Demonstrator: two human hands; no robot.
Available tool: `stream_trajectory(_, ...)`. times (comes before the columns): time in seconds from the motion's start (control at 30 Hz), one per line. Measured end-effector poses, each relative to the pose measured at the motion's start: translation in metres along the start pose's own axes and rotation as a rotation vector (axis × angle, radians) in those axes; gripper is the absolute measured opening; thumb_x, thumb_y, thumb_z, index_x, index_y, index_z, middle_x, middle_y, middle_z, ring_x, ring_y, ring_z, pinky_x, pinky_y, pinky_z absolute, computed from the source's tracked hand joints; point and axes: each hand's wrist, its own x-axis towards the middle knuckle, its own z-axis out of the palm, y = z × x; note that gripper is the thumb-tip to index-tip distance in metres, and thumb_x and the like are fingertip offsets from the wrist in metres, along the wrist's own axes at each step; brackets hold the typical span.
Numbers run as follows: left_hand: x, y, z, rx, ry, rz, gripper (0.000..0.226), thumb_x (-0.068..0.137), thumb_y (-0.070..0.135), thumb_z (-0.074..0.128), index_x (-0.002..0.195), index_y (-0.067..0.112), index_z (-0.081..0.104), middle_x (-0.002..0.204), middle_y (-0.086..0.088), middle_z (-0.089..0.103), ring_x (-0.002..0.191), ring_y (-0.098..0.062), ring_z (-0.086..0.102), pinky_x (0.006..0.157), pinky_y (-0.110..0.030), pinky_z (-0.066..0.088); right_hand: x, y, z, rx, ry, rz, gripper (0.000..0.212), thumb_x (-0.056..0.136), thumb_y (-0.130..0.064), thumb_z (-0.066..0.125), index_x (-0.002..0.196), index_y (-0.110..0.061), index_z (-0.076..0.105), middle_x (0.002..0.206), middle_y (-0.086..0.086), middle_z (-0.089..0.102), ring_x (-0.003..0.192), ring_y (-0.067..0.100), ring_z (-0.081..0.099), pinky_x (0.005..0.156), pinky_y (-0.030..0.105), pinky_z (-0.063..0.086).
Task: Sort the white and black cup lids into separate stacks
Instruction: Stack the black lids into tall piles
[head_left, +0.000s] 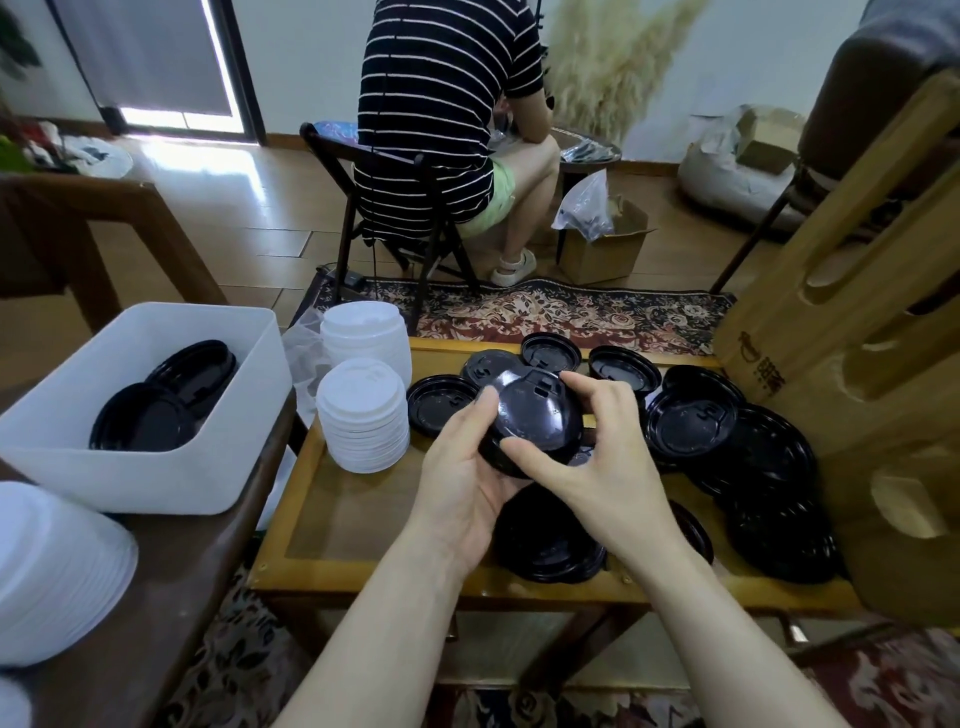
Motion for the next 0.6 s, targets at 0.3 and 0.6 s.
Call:
stream_trajectory(0.3, -0.001, 0.002, -0.001, 0.055, 0.017, -0.004, 0.036, 0.100, 0.025, 0.053, 0.128, 0.002, 0.060, 0.115, -0.019, 0.072, 0.102, -0.032, 0.072, 0.069, -0.045, 0.063, 0.005, 0.002, -0.007, 0.576, -0.047, 0.332, 0.019, 0.095, -0.028, 0.058, 0.113, -0.024, 0.061, 0.109, 0.001, 0.069, 0.087, 0.009, 0.069, 0.066, 0.026, 0.056)
stream_trajectory(0.6, 0.003, 0.000, -0.004, 0.140, 0.069, -0.013, 0.038, 0.098, 0.027, 0.055, 0.128, 0.004, 0.061, 0.116, -0.017, 0.072, 0.104, -0.030, 0.071, 0.066, -0.037, 0.062, 0.006, 0.007, -0.011, 0.710, -0.051, 0.422, 0.018, 0.093, -0.015, 0.062, 0.111, -0.012, 0.064, 0.101, 0.011, 0.070, 0.062, 0.017, 0.064, 0.050, 0.028, 0.053)
